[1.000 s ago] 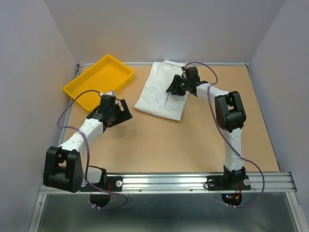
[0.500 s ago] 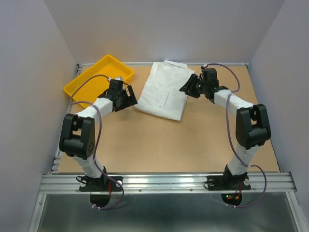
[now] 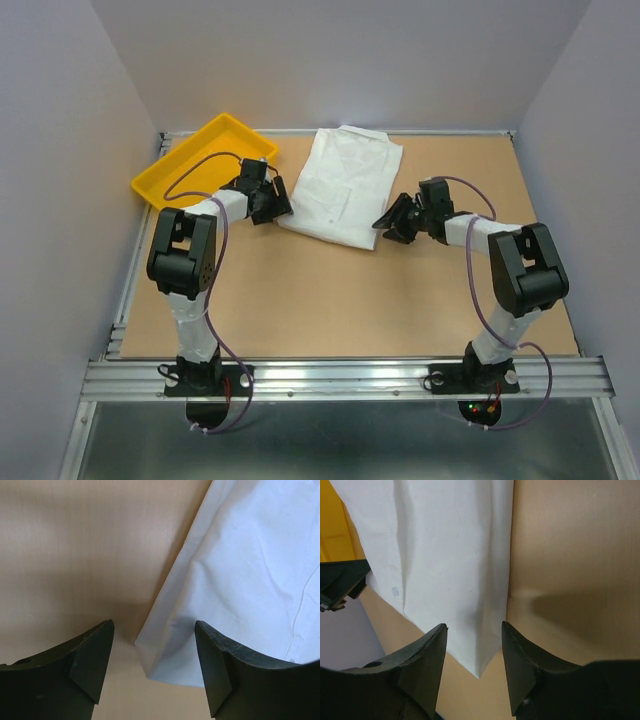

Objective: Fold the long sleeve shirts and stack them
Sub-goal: Fold the shirt

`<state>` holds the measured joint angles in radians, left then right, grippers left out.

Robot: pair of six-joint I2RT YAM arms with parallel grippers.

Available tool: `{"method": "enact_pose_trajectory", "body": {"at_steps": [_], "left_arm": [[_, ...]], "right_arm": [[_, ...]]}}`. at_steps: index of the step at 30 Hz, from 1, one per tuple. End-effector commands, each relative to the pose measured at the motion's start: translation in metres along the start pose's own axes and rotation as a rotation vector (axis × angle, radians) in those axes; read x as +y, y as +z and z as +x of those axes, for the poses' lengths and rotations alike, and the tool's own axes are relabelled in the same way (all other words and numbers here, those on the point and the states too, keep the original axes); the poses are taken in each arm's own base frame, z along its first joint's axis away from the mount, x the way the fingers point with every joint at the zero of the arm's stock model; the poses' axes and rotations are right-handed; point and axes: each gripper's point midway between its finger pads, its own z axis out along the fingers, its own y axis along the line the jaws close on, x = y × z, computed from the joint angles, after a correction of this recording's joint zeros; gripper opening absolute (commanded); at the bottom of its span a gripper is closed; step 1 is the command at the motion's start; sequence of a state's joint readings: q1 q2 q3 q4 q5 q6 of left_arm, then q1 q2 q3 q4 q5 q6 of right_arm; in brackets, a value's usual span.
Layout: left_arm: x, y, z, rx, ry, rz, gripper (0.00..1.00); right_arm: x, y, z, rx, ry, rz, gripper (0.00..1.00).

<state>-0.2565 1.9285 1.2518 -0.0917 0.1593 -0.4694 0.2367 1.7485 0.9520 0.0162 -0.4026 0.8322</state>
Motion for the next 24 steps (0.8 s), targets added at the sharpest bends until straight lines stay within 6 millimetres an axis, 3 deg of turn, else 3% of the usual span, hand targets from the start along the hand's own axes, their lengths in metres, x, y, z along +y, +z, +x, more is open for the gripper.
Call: {"method": "enact_pose_trajectory", "body": {"at_steps": [1, 7, 10, 11, 14, 15, 17, 18, 21, 23, 24], "left_arm": [[-0.007, -0.001, 0.006, 0.013, 0.010, 0.027, 0.70], [0.000, 0.003, 0.018, 0.038, 0.007, 0.011, 0.54], [0.004, 0.004, 0.026, 0.054, 0.003, 0.002, 0.49], [0.004, 0.004, 0.028, 0.056, 0.003, 0.002, 0.43], [0.005, -0.001, 0.037, 0.068, 0.005, 0.002, 0.34], [0.004, -0.003, 0.040, 0.073, 0.007, 0.008, 0.25], [0.006, -0.010, 0.052, 0.092, 0.002, 0.007, 0.22], [0.010, -0.013, 0.065, 0.114, -0.005, -0.004, 0.22], [0.013, -0.029, 0.081, 0.118, -0.010, -0.017, 0.22], [0.020, -0.042, 0.101, 0.137, -0.037, -0.028, 0.22], [0.021, -0.047, 0.108, 0.140, -0.049, -0.030, 0.22]], "right_arm": [[0.015, 0.004, 0.005, 0.007, 0.005, -0.119, 0.53], [0.004, 0.014, 0.019, 0.059, 0.019, -0.131, 0.51], [-0.004, 0.017, 0.025, 0.074, 0.012, -0.126, 0.41], [-0.007, 0.017, 0.028, 0.078, -0.001, -0.123, 0.29], [-0.008, 0.011, 0.030, 0.077, -0.019, -0.127, 0.13], [-0.011, 0.009, 0.034, 0.080, -0.025, -0.123, 0.06], [-0.006, 0.000, 0.037, 0.074, -0.042, -0.140, 0.02], [-0.015, -0.003, 0.045, 0.087, -0.034, -0.123, 0.01], [-0.021, -0.016, 0.056, 0.089, -0.034, -0.112, 0.01], [-0.038, -0.022, 0.074, 0.116, -0.022, -0.078, 0.01], [-0.036, -0.029, 0.076, 0.108, -0.032, -0.088, 0.01]]}}
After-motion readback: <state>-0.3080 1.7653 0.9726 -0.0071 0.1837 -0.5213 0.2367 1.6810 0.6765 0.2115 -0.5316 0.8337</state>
